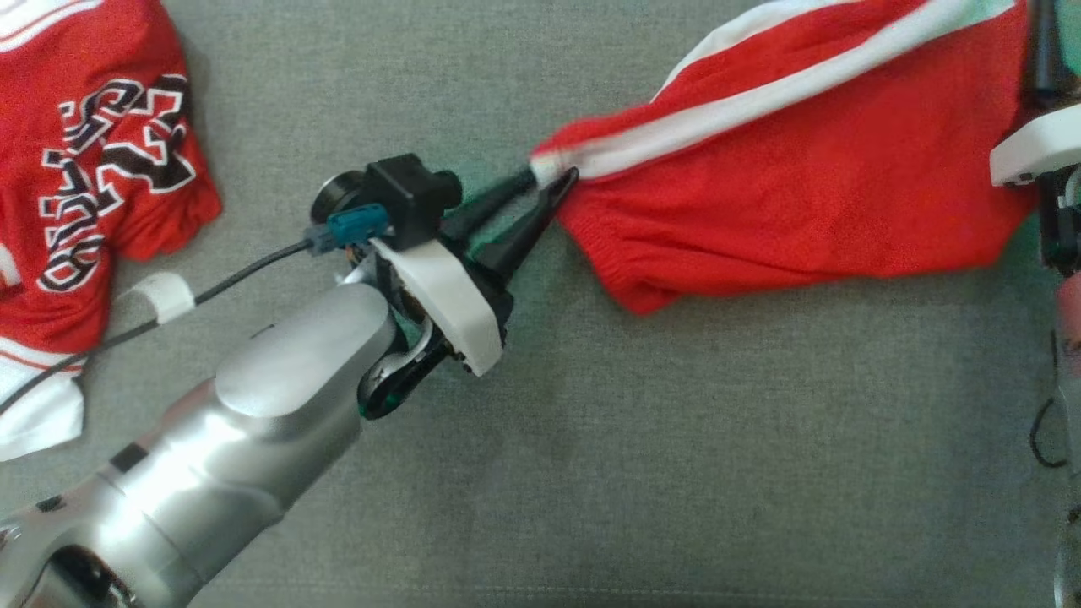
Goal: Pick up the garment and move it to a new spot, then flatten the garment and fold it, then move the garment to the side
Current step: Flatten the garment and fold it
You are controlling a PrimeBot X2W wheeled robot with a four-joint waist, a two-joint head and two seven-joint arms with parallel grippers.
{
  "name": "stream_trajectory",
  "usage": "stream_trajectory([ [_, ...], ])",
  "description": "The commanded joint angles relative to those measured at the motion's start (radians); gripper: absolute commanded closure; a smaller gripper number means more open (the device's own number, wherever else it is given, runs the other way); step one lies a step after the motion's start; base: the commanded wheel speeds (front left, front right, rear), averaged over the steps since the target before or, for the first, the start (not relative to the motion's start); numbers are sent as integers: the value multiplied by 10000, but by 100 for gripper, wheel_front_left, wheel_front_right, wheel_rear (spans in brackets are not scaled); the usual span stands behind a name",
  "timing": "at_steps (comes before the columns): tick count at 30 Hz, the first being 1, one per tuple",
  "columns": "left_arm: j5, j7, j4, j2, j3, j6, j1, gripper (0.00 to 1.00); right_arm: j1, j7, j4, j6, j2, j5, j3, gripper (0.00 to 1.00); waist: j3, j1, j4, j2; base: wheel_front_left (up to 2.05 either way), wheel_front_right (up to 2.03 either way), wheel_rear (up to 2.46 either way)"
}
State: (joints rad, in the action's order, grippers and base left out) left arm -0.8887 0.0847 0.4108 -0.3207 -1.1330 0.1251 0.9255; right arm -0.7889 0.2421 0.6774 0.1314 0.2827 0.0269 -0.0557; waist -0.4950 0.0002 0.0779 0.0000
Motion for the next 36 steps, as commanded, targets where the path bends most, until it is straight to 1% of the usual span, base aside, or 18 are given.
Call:
stream_trajectory([
  [1,19,295,-78,-283,327,53,206,0,-29,142,-194,-7,26,141,211,0,140,-2,54,0,0,0,0],
  [4,169,961,105,-237,407,-211,-137,0,244,172,83,-7,294,634,433,0,369,-2,176,0,0,0,0],
  [7,486,1425,33,-181,457,-711,-566,0,557,-67,601,-7,839,1423,759,0,531,-2,405,0,0,0,0],
  [9,809,1649,-159,-129,672,-1270,-871,0,670,-480,956,-7,1255,2113,1043,0,588,-2,598,0,0,0,0],
  [11,1295,1749,-546,-64,1142,-2025,-1225,0,787,-1052,1241,-7,1667,2799,1362,0,608,-2,796,0,0,0,0],
  [12,1700,1759,-938,-20,1526,-2424,-1424,0,853,-1350,1356,-7,1888,3070,1549,0,608,-2,898,0,0,0,0],
  [13,1700,1759,-938,-20,1526,-2424,-1424,0,853,-1350,1356,-7,1888,3070,1549,0,608,-2,898,0,0,0,0],
  [16,2961,1766,-2257,119,2682,-3375,-2432,0,1023,-2131,1497,-7,2340,3992,2069,0,630,-2,1144,0,0,0,0],
  [17,3306,1767,-2665,183,3035,-3586,-2837,0,1079,-2372,1452,-7,2406,4396,2242,19,649,-2,1201,0,0,0,0],
  [18,3653,1767,-3062,249,3374,-3752,-3223,0,1139,-2598,1391,-7,2464,4814,2376,56,681,-2,1249,0,0,0,0],
  [19,3996,1768,-3429,317,3680,-3885,-3594,0,1210,-2802,1303,-7,2527,5198,2530,86,725,-2,1285,0,0,0,0],
  [20,4307,1768,-3763,396,3947,-3975,-3951,0,1291,-2960,1212,-7,2595,5546,2672,100,788,-2,1311,0,0,0,0],
  [22,4853,1769,-4320,569,4415,-4103,-4609,0,1459,-3166,1055,-7,2709,6141,2917,100,949,-2,1322,0,0,0,0],
  [24,5276,1769,-4728,759,4775,-4138,-5192,0,1607,-3069,973,-7,2823,6575,3009,100,1173,-2,1289,0,0,0,0],
  [25,5652,1769,-4993,891,5007,-4098,-5697,0,1720,-2731,1054,-7,2989,6719,2995,100,1437,-2,1202,0,0,0,0],
  [28,5983,1770,-5213,1053,5319,-3991,-6364,0,2000,-2322,1304,-7,3203,6870,2921,100,1870,-2,1015,0,0,0,0],
  [33,6255,1770,-5280,1216,5761,-3670,-7089,0,2842,-1896,1752,-7,3961,6868,2712,100,2388,-2,720,0,0,0,0],
  [36,6385,1770,-5261,1319,5992,-3464,-7286,0,3214,-1521,1831,-7,4254,6907,2495,100,2521,-2,578,0,0,0,0],
])
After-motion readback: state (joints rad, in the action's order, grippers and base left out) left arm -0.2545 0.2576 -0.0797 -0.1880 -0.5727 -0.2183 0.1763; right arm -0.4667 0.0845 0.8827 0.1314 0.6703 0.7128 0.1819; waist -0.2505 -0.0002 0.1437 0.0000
